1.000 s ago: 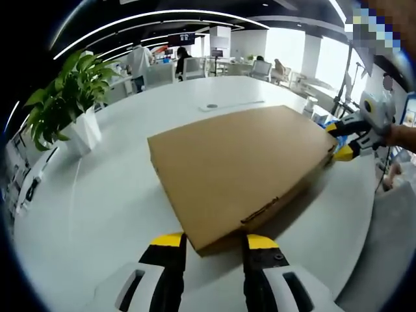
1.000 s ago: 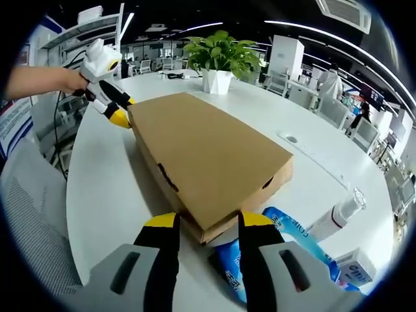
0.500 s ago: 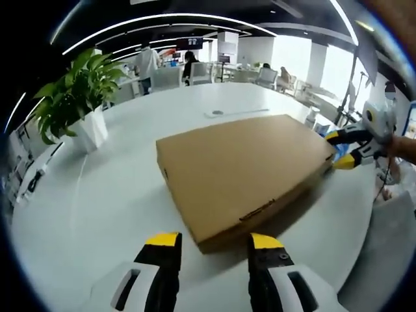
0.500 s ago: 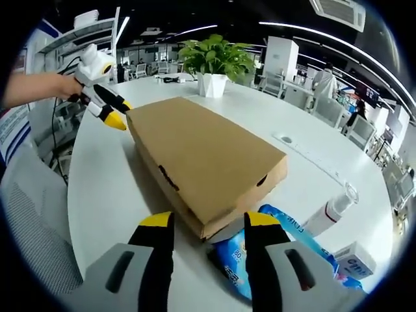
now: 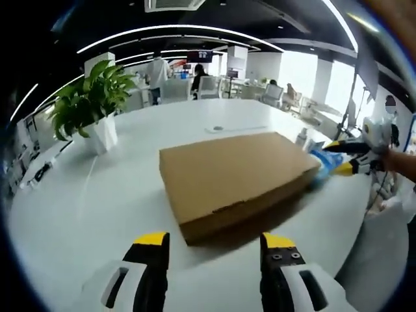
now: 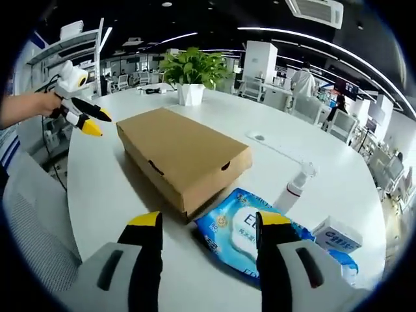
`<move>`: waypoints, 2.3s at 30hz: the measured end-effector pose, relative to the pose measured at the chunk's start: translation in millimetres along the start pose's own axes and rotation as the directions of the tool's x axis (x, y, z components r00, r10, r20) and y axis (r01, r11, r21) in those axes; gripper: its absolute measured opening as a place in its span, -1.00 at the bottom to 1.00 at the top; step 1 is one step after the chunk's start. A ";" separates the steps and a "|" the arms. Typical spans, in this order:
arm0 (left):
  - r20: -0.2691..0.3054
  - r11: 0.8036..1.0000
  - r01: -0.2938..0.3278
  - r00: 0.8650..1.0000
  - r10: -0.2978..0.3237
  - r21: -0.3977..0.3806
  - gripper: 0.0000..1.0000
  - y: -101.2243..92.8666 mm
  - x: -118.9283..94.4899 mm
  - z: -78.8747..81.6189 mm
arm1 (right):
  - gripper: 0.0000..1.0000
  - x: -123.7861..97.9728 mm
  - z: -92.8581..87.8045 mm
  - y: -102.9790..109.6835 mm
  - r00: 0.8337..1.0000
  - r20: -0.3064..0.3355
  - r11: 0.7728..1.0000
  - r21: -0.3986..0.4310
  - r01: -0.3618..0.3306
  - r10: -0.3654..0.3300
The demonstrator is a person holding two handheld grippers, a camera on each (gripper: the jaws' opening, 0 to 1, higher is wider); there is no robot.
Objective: Operate the shoe box by opening the lid, removing the specified soft item, and placing it in the target area until the item is outside and the box remains undamaged.
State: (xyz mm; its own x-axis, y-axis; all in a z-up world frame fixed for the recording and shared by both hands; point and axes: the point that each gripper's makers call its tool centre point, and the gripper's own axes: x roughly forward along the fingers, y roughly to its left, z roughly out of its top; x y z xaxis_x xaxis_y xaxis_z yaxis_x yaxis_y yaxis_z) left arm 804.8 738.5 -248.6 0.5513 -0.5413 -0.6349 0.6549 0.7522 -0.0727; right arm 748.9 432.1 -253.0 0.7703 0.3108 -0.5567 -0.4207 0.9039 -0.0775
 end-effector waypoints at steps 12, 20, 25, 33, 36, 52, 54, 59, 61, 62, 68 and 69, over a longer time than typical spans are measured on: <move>0.113 0.999 0.003 0.994 -0.006 0.032 0.52 -28.4 -32.0 8.0 | 0.37 -56.4 -26.5 -17.5 0.993 0.003 0.991 0.073 0.115 -0.116; 0.114 1.000 0.005 0.993 -0.008 0.027 0.62 -48.0 -44.1 0.0 | 0.52 -88.0 -35.2 -12.3 0.988 -0.007 0.982 0.111 0.154 -0.154; 0.123 0.999 0.002 0.992 -0.007 0.040 0.71 -62.3 -53.0 -3.8 | 0.59 -99.5 -40.7 -10.6 0.985 -0.020 0.979 0.108 0.172 -0.171; 0.152 0.997 0.016 0.988 -0.027 0.074 0.86 -82.8 -65.2 -7.9 | 0.71 -117.7 -49.5 -16.4 0.979 -0.019 0.968 0.148 0.204 -0.204; 0.168 0.997 0.012 0.986 -0.024 0.072 0.94 -79.9 -68.8 -9.1 | 0.77 -123.9 -50.9 -15.7 0.977 -0.018 0.965 0.153 0.211 -0.211; 0.209 0.999 -0.031 0.978 0.021 0.045 1.00 -77.2 -82.8 -2.1 | 0.92 -140.9 -49.1 -15.6 0.969 -0.010 0.957 0.155 0.246 -0.248; 0.211 0.998 -0.035 0.977 0.025 0.044 1.00 -76.3 -84.1 -1.1 | 0.92 -142.4 -49.5 -15.4 0.968 -0.010 0.956 0.157 0.249 -0.251; 0.223 0.998 -0.039 0.974 0.029 0.043 1.00 -76.0 -86.1 1.3 | 0.92 -144.1 -51.6 -15.5 0.967 -0.013 0.954 0.161 0.252 -0.253; 0.221 0.998 -0.038 0.975 0.027 0.044 1.00 -76.8 -85.8 0.9 | 0.92 -144.7 -51.7 -15.2 0.967 -0.012 0.954 0.164 0.252 -0.253; 0.221 0.998 -0.037 0.975 0.026 0.047 1.00 -77.1 -85.7 0.7 | 0.92 -144.9 -51.8 -15.1 0.967 -0.013 0.954 0.165 0.252 -0.253; 0.226 0.998 -0.035 0.974 0.023 0.050 1.00 -77.3 -86.2 2.0 | 0.92 -145.1 -48.5 -15.8 0.967 0.000 0.954 0.164 0.252 -0.256; 0.224 0.998 -0.035 0.974 0.023 0.051 1.00 -77.1 -86.2 1.9 | 0.92 -145.1 -48.0 -15.8 0.966 0.001 0.954 0.163 0.253 -0.257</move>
State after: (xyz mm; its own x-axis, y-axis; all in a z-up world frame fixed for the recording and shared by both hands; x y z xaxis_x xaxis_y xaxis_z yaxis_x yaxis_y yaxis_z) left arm 707.7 726.5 -186.9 0.6681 -0.5944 -0.4476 0.6606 0.7507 -0.0110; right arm 620.8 358.6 -210.7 0.8533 0.0685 -0.5169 -0.1280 0.9885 -0.0803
